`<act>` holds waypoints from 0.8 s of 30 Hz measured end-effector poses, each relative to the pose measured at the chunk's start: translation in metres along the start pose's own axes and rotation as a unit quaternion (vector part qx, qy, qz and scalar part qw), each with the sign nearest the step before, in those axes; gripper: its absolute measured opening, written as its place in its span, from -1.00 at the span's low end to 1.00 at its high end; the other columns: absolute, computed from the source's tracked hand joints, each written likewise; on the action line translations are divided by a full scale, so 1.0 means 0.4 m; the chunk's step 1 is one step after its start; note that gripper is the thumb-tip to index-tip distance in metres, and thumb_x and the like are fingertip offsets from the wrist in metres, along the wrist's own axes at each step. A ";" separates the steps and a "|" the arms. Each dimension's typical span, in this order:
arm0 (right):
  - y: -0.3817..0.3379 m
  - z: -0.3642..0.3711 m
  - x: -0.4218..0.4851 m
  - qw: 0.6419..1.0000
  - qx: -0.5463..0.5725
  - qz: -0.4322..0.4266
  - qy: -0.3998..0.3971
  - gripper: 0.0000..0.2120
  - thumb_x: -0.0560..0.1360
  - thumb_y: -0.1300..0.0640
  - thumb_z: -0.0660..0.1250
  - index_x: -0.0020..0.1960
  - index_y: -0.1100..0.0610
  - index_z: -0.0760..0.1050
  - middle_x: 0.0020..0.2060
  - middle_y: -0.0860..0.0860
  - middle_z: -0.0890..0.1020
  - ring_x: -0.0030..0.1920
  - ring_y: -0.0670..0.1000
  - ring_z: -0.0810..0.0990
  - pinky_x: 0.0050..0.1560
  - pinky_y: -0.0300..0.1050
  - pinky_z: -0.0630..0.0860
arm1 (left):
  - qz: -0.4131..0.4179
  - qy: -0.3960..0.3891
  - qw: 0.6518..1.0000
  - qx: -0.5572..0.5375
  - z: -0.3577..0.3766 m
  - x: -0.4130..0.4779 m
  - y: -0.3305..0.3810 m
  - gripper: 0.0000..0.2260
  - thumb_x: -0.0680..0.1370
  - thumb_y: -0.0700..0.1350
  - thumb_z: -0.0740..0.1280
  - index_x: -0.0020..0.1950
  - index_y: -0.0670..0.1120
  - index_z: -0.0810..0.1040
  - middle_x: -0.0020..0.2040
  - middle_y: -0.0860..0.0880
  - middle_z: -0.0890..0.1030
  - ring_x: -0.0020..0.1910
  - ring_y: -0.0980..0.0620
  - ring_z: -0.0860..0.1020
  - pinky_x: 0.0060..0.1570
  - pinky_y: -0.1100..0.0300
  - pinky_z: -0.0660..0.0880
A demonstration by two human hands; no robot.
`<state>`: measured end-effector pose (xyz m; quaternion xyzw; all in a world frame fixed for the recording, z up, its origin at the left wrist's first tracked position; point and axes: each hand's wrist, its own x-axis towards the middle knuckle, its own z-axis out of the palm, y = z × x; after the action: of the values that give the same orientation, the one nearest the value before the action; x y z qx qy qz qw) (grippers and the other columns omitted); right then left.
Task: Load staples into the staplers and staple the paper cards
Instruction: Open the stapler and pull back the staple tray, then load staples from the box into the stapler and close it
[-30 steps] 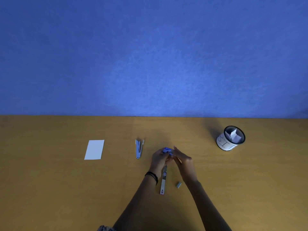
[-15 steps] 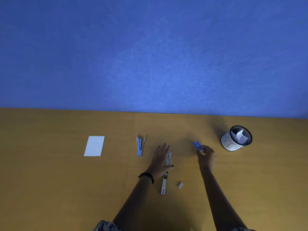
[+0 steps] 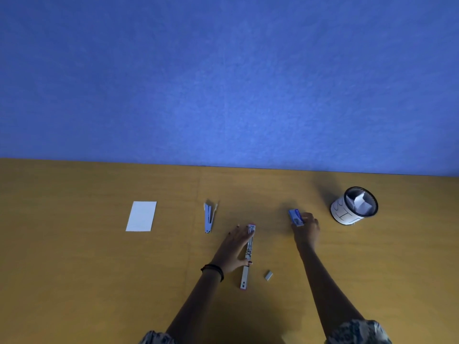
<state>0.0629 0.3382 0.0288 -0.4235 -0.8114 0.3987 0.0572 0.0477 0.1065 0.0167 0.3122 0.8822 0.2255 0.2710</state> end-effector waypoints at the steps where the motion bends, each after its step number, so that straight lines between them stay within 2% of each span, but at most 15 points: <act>1: 0.001 -0.002 -0.003 1.000 -0.007 -0.003 -0.007 -0.62 0.41 0.31 0.38 0.21 0.23 0.44 0.14 0.24 0.48 0.09 0.24 0.47 -0.04 0.01 0.46 | -0.004 0.005 1.000 0.006 0.003 -0.001 0.001 -0.23 0.51 -0.06 0.37 0.55 0.06 -0.08 0.58 0.03 -0.10 0.55 -0.02 -0.19 0.48 0.08 -0.17; 4: 0.008 -0.008 -0.011 0.999 -0.020 -0.019 -0.026 -0.59 0.42 0.31 0.38 0.24 0.25 0.41 0.15 0.25 0.46 0.10 0.23 0.46 -0.10 -0.10 0.38 | -0.014 0.014 1.000 0.012 0.007 -0.007 0.007 -0.22 0.51 -0.02 0.36 0.55 0.05 -0.11 0.58 0.03 -0.09 0.55 -0.02 -0.18 0.49 0.09 -0.15; 9: 0.013 -0.020 -0.029 0.999 -0.004 -0.001 -0.041 -0.64 0.43 0.35 0.27 0.22 0.27 0.38 0.11 0.26 0.45 -0.13 0.11 0.41 -0.29 -0.14 0.31 | -0.031 0.014 0.999 0.026 0.010 -0.017 0.012 -0.21 0.53 0.01 0.33 0.55 0.05 -0.15 0.58 0.01 -0.11 0.55 -0.01 -0.17 0.50 0.08 -0.11; 11: 0.020 -0.022 -0.039 0.999 0.004 -0.014 -0.034 -0.68 0.43 0.39 0.25 0.18 0.30 0.38 0.10 0.28 0.47 -0.13 0.10 0.41 -0.33 -0.19 0.30 | -0.035 0.005 0.999 0.025 0.009 -0.020 0.011 -0.20 0.52 0.01 0.34 0.55 0.04 -0.16 0.58 0.01 -0.12 0.55 -0.01 -0.18 0.52 0.05 -0.09; 14: 0.022 -0.026 -0.055 0.998 0.044 -0.039 -0.035 -0.62 0.44 0.43 0.28 0.24 0.31 0.36 0.17 0.28 0.47 -0.01 0.21 0.58 -0.16 -0.12 0.48 | -0.038 -0.010 0.999 0.024 0.007 -0.026 0.009 -0.18 0.52 0.01 0.35 0.55 0.03 -0.18 0.58 0.01 -0.14 0.55 0.01 -0.19 0.52 0.05 -0.09; 17: 0.014 -0.027 -0.067 0.996 0.048 -0.055 -0.051 -0.56 0.44 0.46 0.25 0.29 0.31 0.32 0.21 0.27 0.48 0.08 0.21 0.60 -0.06 -0.06 0.51 | -0.039 -0.022 0.999 0.020 0.000 -0.028 0.008 -0.17 0.51 0.01 0.35 0.55 0.02 -0.19 0.57 0.00 -0.16 0.55 0.01 -0.20 0.50 0.07 -0.10; 21: 0.026 -0.031 -0.098 0.996 0.010 -0.081 -0.042 -0.62 0.43 0.47 0.22 0.24 0.31 0.39 0.15 0.29 0.48 0.00 0.24 0.58 -0.11 -0.08 0.48 | -0.046 -0.045 0.998 -0.011 -0.018 -0.029 0.012 -0.21 0.52 0.13 0.30 0.55 0.03 -0.17 0.57 0.01 -0.15 0.54 0.03 -0.21 0.49 0.04 -0.12; 24: 0.049 -0.035 -0.133 0.983 -0.052 -0.142 -0.108 -0.72 0.44 0.45 0.23 0.13 0.33 0.50 0.05 0.26 0.59 -0.03 0.19 0.58 -0.11 -0.09 0.47 | -0.067 -0.053 0.996 -0.034 -0.028 -0.026 0.023 -0.33 0.58 0.22 0.12 0.55 0.03 -0.11 0.58 0.02 -0.13 0.54 0.04 -0.20 0.50 -0.02 -0.12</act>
<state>0.1151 0.3140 0.0377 -0.2611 -0.8842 0.3874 0.0036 0.0517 0.1033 0.0340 0.2542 0.8773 0.2195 0.3427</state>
